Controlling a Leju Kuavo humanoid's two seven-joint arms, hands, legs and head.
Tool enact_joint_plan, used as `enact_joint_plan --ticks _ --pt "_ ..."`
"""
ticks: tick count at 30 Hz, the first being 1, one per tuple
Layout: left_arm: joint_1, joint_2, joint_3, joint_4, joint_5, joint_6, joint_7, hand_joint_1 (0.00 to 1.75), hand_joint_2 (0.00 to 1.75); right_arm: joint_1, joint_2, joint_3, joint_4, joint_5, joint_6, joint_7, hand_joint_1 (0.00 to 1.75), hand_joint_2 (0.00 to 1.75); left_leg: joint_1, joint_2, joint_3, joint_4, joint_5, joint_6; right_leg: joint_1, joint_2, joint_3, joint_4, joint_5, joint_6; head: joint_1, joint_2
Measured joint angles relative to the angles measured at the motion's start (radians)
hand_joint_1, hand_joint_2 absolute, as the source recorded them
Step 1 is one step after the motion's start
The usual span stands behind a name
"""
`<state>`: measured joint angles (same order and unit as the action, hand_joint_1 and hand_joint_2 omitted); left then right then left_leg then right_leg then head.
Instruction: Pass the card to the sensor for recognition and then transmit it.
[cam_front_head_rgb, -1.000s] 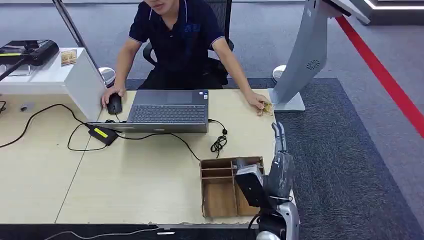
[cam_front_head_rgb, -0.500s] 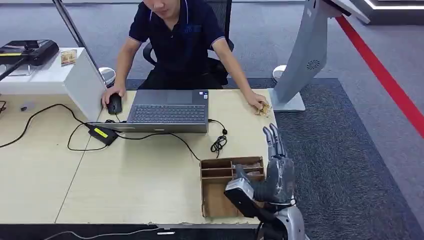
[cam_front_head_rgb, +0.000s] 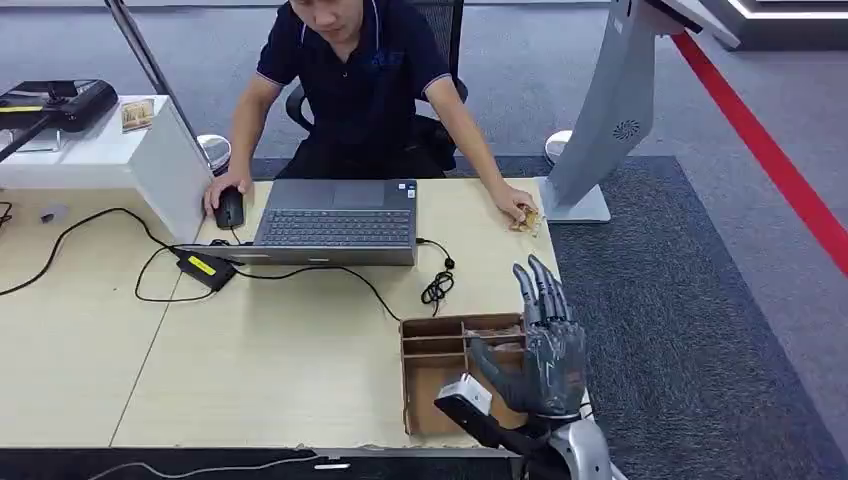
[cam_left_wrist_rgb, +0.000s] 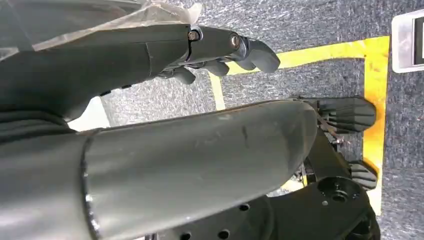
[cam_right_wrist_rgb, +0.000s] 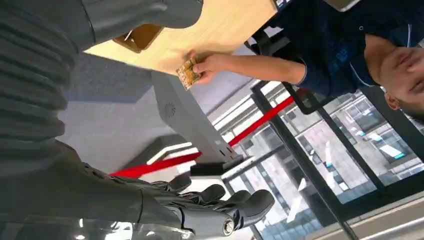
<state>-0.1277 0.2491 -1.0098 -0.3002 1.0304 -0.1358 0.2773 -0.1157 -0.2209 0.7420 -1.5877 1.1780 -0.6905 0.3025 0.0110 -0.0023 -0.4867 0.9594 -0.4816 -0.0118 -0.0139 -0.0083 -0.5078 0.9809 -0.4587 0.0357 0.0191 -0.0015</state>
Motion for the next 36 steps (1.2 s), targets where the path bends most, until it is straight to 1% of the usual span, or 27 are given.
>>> enact_joint_plan --ticks 7,22,36 --pt "0.0 0.0 0.0 0.0 -0.004 -0.002 -0.004 0.0 0.0 -0.002 -0.009 0.012 0.058 0.016 -0.001 0.008 0.0 1.75 0.0 0.0 0.0 0.0 0.0 0.0 0.0 0.0 0.0 0.0 0.0 0.0 0.0 0.0" --pt "0.0 0.0 0.0 0.0 -0.001 -0.002 -0.013 0.0 0.0 -0.016 -0.01 0.027 0.158 0.021 -0.002 0.011 0.0 1.75 0.0 0.0 0.0 0.0 0.0 0.0 0.0 0.0 0.0 0.0 0.0 0.0 0.0 0.0" --pt "0.0 0.0 0.0 0.0 0.002 0.0 -0.013 0.0 0.0 -0.027 0.008 0.035 0.212 0.035 -0.003 0.006 0.0 1.75 0.0 0.0 0.0 0.0 0.0 0.0 0.0 0.0 0.0 0.0 0.0 0.0 0.0 0.0"
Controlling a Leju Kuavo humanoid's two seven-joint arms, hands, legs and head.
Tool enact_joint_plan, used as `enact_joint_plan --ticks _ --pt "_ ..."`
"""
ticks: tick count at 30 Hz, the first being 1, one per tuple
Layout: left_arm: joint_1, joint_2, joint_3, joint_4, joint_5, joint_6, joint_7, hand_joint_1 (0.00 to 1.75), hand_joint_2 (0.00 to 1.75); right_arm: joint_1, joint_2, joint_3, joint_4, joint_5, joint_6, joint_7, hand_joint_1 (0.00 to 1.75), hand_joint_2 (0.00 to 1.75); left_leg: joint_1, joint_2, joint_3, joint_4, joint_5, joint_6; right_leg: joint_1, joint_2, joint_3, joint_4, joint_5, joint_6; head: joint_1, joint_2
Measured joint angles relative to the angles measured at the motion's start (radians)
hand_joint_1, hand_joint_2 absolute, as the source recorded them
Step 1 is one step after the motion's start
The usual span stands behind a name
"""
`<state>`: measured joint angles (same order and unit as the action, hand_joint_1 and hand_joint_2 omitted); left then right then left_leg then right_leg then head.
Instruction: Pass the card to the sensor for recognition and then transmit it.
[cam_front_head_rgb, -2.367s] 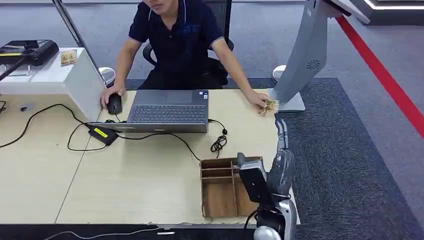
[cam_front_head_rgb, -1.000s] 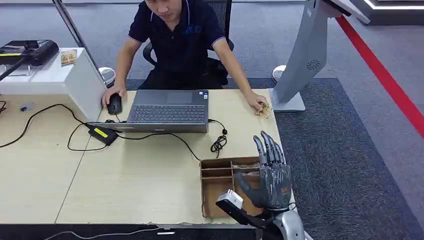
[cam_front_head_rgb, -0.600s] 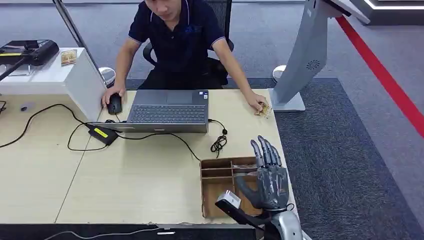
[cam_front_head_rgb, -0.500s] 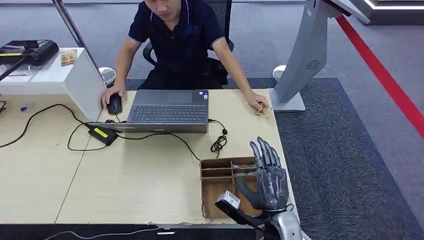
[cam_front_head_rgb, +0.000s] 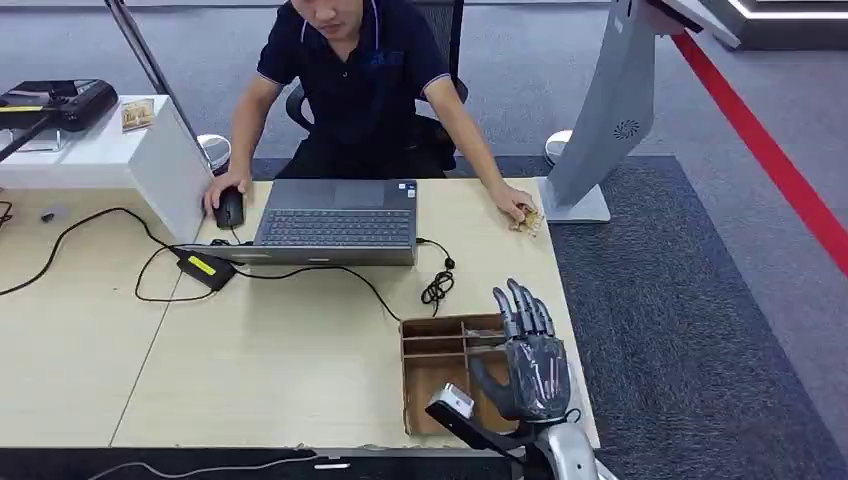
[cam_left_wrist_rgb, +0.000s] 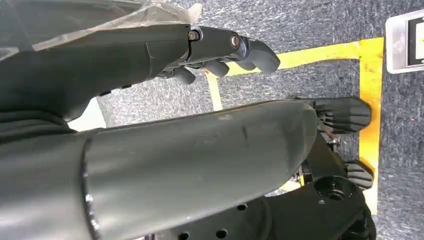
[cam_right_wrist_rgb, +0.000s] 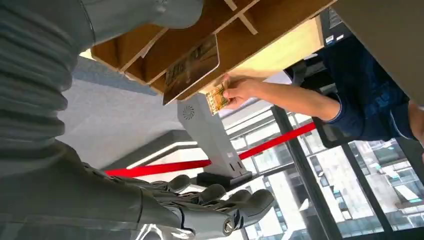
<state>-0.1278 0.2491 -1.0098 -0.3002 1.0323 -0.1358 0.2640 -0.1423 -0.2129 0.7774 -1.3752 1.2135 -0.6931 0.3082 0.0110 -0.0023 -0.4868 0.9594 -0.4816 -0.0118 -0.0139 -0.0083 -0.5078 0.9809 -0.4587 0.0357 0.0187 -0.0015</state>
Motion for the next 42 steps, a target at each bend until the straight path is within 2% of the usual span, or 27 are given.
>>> enact_joint_plan --ticks 32,35,37,42 --pt "0.0 0.005 0.0 0.0 -0.002 0.0 -0.001 0.0 0.0 -0.011 0.014 0.0 0.049 0.007 -0.001 -0.007 0.0 1.75 0.0 0.0 0.0 0.0 0.0 0.0 0.0 0.0 0.0 0.0 0.0 0.0 0.001 0.0" --pt "0.0 0.006 0.0 0.0 -0.002 0.0 -0.001 0.0 0.0 -0.011 0.014 -0.001 0.051 0.007 -0.001 -0.007 0.07 1.75 0.0 0.0 0.0 0.0 0.0 0.0 0.0 0.0 0.0 0.0 0.0 0.0 0.0 0.0" --pt "0.0 0.006 0.0 0.0 -0.002 0.0 -0.001 0.0 0.0 -0.011 0.014 -0.002 0.052 0.007 -0.001 -0.007 0.23 1.75 0.0 0.0 0.0 0.0 0.0 0.0 0.0 0.0 0.0 0.0 0.0 0.0 0.0 0.0" --pt "0.0 0.008 0.0 0.0 -0.002 0.0 -0.001 0.0 0.0 -0.012 0.014 -0.005 0.053 0.007 -0.001 -0.007 0.21 1.75 0.0 0.0 0.0 0.0 0.0 0.0 0.0 0.0 0.0 0.0 0.0 0.0 0.0 0.0"
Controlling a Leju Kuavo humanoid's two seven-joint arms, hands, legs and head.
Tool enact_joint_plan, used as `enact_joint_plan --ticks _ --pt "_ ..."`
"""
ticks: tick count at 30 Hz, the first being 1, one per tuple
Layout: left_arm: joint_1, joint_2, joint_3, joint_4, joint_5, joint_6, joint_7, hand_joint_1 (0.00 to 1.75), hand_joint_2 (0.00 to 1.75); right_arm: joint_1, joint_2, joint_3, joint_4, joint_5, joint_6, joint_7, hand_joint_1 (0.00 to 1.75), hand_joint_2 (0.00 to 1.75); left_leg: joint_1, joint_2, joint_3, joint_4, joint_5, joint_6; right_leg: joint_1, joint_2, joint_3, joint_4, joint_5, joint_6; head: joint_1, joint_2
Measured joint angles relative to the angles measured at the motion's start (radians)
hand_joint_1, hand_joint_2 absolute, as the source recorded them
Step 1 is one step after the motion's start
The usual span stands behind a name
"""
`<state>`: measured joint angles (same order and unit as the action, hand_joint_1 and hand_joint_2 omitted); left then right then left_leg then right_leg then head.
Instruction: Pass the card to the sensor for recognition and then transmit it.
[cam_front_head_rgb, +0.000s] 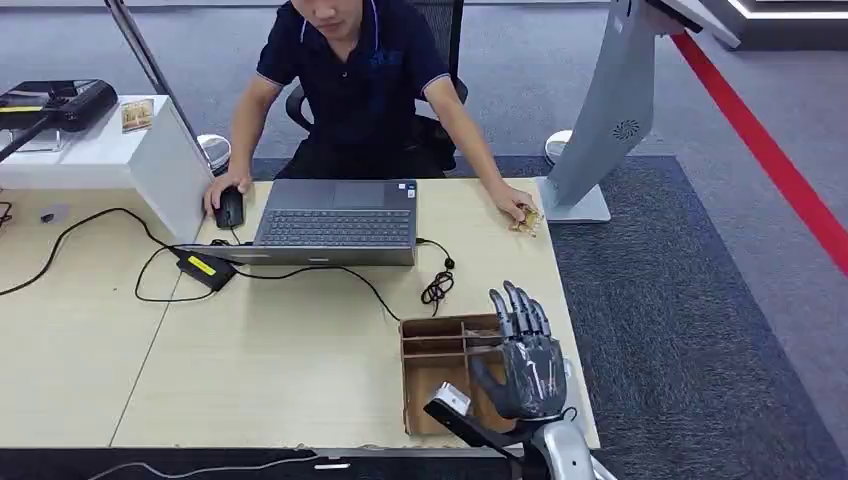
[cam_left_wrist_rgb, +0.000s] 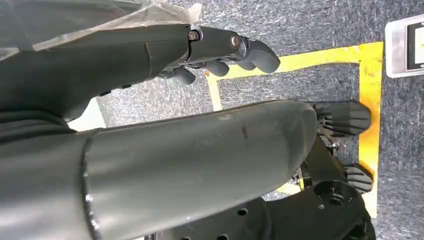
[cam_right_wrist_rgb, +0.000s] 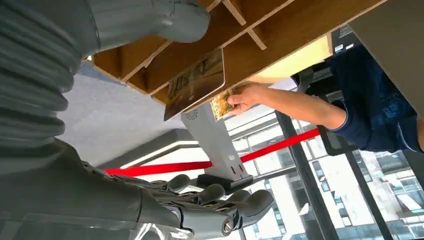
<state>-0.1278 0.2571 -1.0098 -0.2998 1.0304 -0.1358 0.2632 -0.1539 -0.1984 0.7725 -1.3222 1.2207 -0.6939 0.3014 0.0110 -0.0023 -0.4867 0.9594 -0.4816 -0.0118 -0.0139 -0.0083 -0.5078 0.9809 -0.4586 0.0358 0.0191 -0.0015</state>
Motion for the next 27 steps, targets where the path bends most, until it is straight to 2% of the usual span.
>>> enact_joint_plan --ticks 7,16,18,19,20,22,27 --pt "0.0 0.0 0.0 0.0 0.0 0.0 0.0 0.0 0.0 -0.004 0.0 -0.001 0.004 0.0 0.0 0.0 0.17 1.75 0.0 0.0 0.0 0.0 0.0 0.0 0.0 0.0 0.0 0.0 0.0 0.0 0.0 0.0" --pt "0.0 0.0 0.0 0.0 0.0 0.0 0.0 0.0 0.0 -0.004 0.0 -0.002 0.005 0.0 0.0 0.0 0.21 1.75 0.0 0.0 0.0 0.0 0.0 0.0 0.0 0.0 0.0 0.0 0.0 0.0 0.0 0.0" --pt "0.0 0.0 0.0 0.0 0.0 0.0 0.0 0.0 0.0 -0.004 0.0 -0.002 0.005 0.0 0.0 0.0 0.26 1.75 0.0 0.0 0.0 0.0 0.0 0.0 0.0 0.0 0.0 0.0 0.0 0.0 0.0 0.0" --pt "0.0 0.0 0.0 0.0 0.0 0.0 0.0 0.0 0.0 -0.004 0.0 -0.002 0.005 0.0 0.0 0.0 0.42 1.75 0.0 0.0 0.0 0.0 0.0 0.0 0.0 0.0 0.0 0.0 0.0 0.0 0.0 0.0" --pt "0.0 0.0 0.0 0.0 0.0 0.0 0.0 0.0 0.0 -0.004 0.0 -0.002 0.005 0.0 0.0 0.0 0.4 1.75 0.0 0.0 0.0 0.0 0.0 0.0 0.0 0.0 0.0 0.0 0.0 0.0 0.0 0.0" --pt "0.0 0.0 0.0 0.0 0.0 0.0 0.0 0.0 0.0 -0.004 0.0 -0.002 0.005 0.0 0.0 0.0 0.52 1.75 0.0 0.0 0.0 0.0 0.0 0.0 0.0 0.0 0.0 0.0 0.0 0.0 0.0 0.0" --pt "0.0 0.0 0.0 0.0 0.0 0.0 0.0 0.0 0.0 -0.004 0.0 -0.002 0.005 0.0 0.0 0.0 0.65 1.75 0.0 0.0 0.0 0.0 0.0 0.0 0.0 0.0 0.0 0.0 0.0 0.0 0.0 0.0"
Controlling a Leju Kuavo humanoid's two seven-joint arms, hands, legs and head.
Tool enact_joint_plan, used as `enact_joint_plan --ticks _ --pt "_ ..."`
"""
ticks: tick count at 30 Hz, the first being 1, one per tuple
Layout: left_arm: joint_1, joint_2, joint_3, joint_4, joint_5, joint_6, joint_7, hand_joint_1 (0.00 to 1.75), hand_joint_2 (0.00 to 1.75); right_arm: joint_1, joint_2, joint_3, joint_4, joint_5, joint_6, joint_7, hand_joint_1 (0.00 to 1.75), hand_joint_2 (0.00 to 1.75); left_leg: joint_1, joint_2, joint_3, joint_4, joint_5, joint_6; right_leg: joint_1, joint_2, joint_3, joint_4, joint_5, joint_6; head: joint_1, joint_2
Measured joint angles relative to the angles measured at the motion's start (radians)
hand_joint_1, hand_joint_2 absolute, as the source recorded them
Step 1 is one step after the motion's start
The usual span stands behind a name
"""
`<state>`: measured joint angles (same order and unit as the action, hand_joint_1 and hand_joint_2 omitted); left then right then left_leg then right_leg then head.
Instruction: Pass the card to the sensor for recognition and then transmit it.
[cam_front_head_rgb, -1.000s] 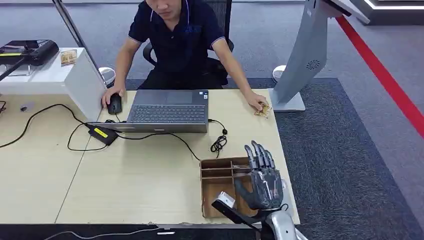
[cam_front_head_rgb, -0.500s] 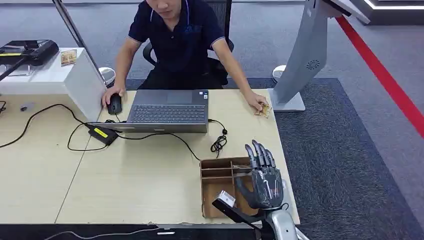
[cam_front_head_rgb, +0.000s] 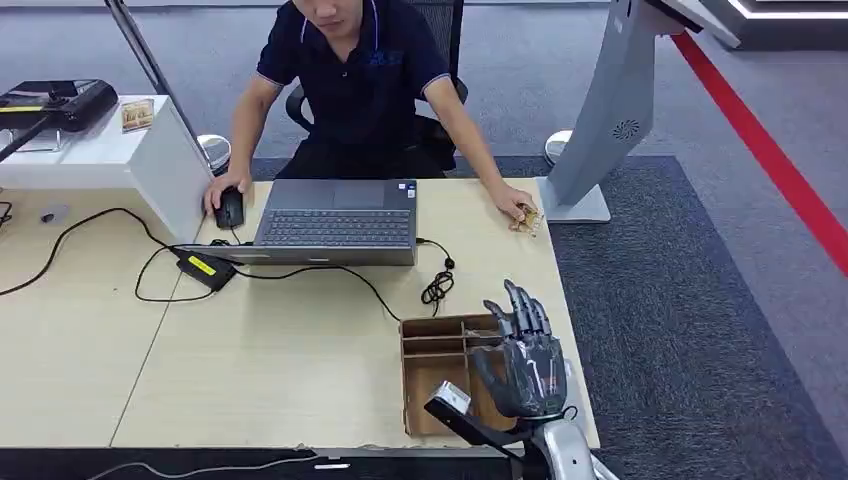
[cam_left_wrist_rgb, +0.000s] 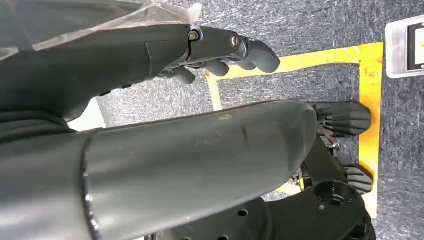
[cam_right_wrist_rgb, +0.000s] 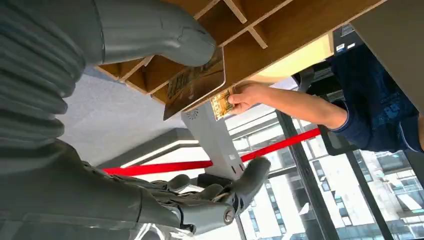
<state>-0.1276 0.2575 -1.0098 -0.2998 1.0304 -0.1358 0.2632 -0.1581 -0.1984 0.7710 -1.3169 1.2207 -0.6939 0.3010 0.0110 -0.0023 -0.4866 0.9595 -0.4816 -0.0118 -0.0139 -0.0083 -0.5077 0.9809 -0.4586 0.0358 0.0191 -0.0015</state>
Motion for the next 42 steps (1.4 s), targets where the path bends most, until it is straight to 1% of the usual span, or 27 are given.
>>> enact_joint_plan --ticks 2,4,9,10,14,16,19,24,27,33,34,36,37,38,39,42 --pt "0.0 0.0 0.0 0.0 0.0 0.0 0.0 0.0 0.0 0.0 0.0 0.0 0.0 0.0 0.0 0.0 0.61 1.75 0.0 0.0 0.0 0.0 0.0 0.0 0.0 0.0 0.0 0.0 0.0 0.0 0.0 0.0" --pt "0.0 0.0 0.0 0.0 0.0 0.0 0.0 0.0 0.0 0.0 0.0 0.0 0.0 0.0 0.0 0.0 0.63 1.75 0.0 0.0 0.0 0.0 0.0 0.0 0.0 0.0 0.0 0.0 0.0 0.0 0.0 0.0" --pt "0.0 0.0 0.0 0.0 0.0 0.0 0.0 0.0 0.0 0.0 0.0 0.0 0.001 0.0 0.0 0.0 0.58 1.75 0.0 0.0 0.0 0.0 0.0 0.0 0.0 0.0 0.0 0.0 0.0 0.0 0.0 0.0" --pt "0.0 0.0 0.0 0.0 0.0 0.0 0.0 0.0 0.0 0.0 0.0 0.0 0.001 0.0 0.0 0.0 0.61 1.75 0.0 0.0 0.0 0.0 0.0 0.0 0.0 0.0 0.0 0.0 0.0 0.0 0.0 0.0" --pt "0.0 0.0 0.0 0.0 0.0 0.0 0.0 0.0 0.0 0.0 0.0 0.0 0.003 0.0 0.0 0.0 0.61 1.75 0.0 0.0 0.0 0.0 0.0 0.0 0.0 0.0 0.0 0.0 0.0 0.0 0.0 0.0" --pt "0.0 0.0 0.0 0.0 0.0 0.0 0.0 0.0 0.0 0.0 0.0 0.0 0.003 0.0 0.001 0.0 0.54 1.75 0.0 0.0 0.0 0.0 0.0 0.0 0.0 0.0 0.0 0.0 0.0 0.0 0.0 0.0" --pt "0.0 0.0 0.0 0.0 0.0 0.0 -0.002 0.0 0.0 0.0 0.0 0.0 0.005 -0.001 0.006 0.0 0.58 1.75 0.0 0.0 0.0 0.0 0.0 0.0 0.0 0.0 0.0 0.0 0.0 0.0 0.0 0.0" --pt "0.0 0.0 0.0 0.0 -0.001 0.0 -0.002 0.0 0.0 0.0 0.0 -0.001 0.011 -0.008 0.009 0.0 0.51 1.75 0.0 0.0 0.0 0.0 0.0 0.0 0.0 0.0 0.0 0.0 0.0 0.0 0.0 0.0" --pt "0.0 0.0 0.0 0.0 -0.002 0.0 -0.002 0.0 0.0 0.0 0.0 -0.004 0.019 -0.012 0.008 0.0 0.52 1.75 0.0 0.0 0.0 0.0 0.0 0.0 0.0 0.0 0.0 0.0 0.0 0.0 0.0 0.0" --pt "0.0 0.0 0.0 0.0 -0.002 0.0 -0.002 0.0 0.0 -0.003 0.0 -0.008 0.034 -0.023 0.006 0.0 0.51 1.75 0.0 0.0 0.0 0.0 0.0 0.0 0.0 0.0 0.0 0.0 0.0 0.0 0.0 0.0" --pt "0.0 0.0 0.0 0.0 -0.002 0.0 -0.002 0.0 0.0 -0.003 0.0 -0.008 0.035 -0.024 0.006 0.0 0.54 1.75 0.0 0.0 0.0 0.0 0.0 0.0 0.0 0.0 0.0 0.0 0.0 0.0 0.0 0.0" --pt "0.0 0.0 0.0 0.0 -0.002 0.0 -0.002 0.0 0.0 -0.004 0.0 -0.008 0.04 -0.024 0.005 0.0 0.54 1.75 0.0 0.0 0.0 0.0 0.0 0.0 0.0 0.0 0.0 0.0 0.0 0.0 0.0 0.0" --pt "0.0 0.0 0.0 0.0 -0.002 0.0 -0.002 0.0 0.0 -0.004 0.0 -0.009 0.043 -0.024 0.005 0.0 0.61 1.75 0.0 0.0 0.0 0.0 0.0 0.0 0.0 0.0 0.0 0.0 0.0 0.0 0.0 0.0" --pt "0.0 0.0 0.0 0.0 -0.003 0.0 -0.002 0.0 0.0 -0.004 -0.001 -0.009 0.044 -0.024 0.005 0.0 0.61 1.75 0.0 0.0 0.0 0.0 0.0 0.0 0.0 0.0 0.0 0.0 0.0 0.0 0.0 0.0" --pt "0.0 0.0 0.0 0.0 -0.003 0.0 -0.002 0.0 0.0 -0.005 0.0 -0.009 0.047 -0.024 0.005 0.0 0.66 1.75 0.0 0.0 0.0 0.0 0.0 0.0 0.0 0.0 0.0 0.0 0.0 0.0 0.0 0.0" --pt "0.0 0.0 0.0 0.0 -0.003 0.0 -0.002 0.0 0.0 -0.005 0.0 -0.01 0.053 -0.024 0.005 0.0 0.65 1.75 0.0 0.0 0.0 0.0 0.0 0.0 0.0 0.0 0.0 0.0 0.0 0.0 0.0 0.0"
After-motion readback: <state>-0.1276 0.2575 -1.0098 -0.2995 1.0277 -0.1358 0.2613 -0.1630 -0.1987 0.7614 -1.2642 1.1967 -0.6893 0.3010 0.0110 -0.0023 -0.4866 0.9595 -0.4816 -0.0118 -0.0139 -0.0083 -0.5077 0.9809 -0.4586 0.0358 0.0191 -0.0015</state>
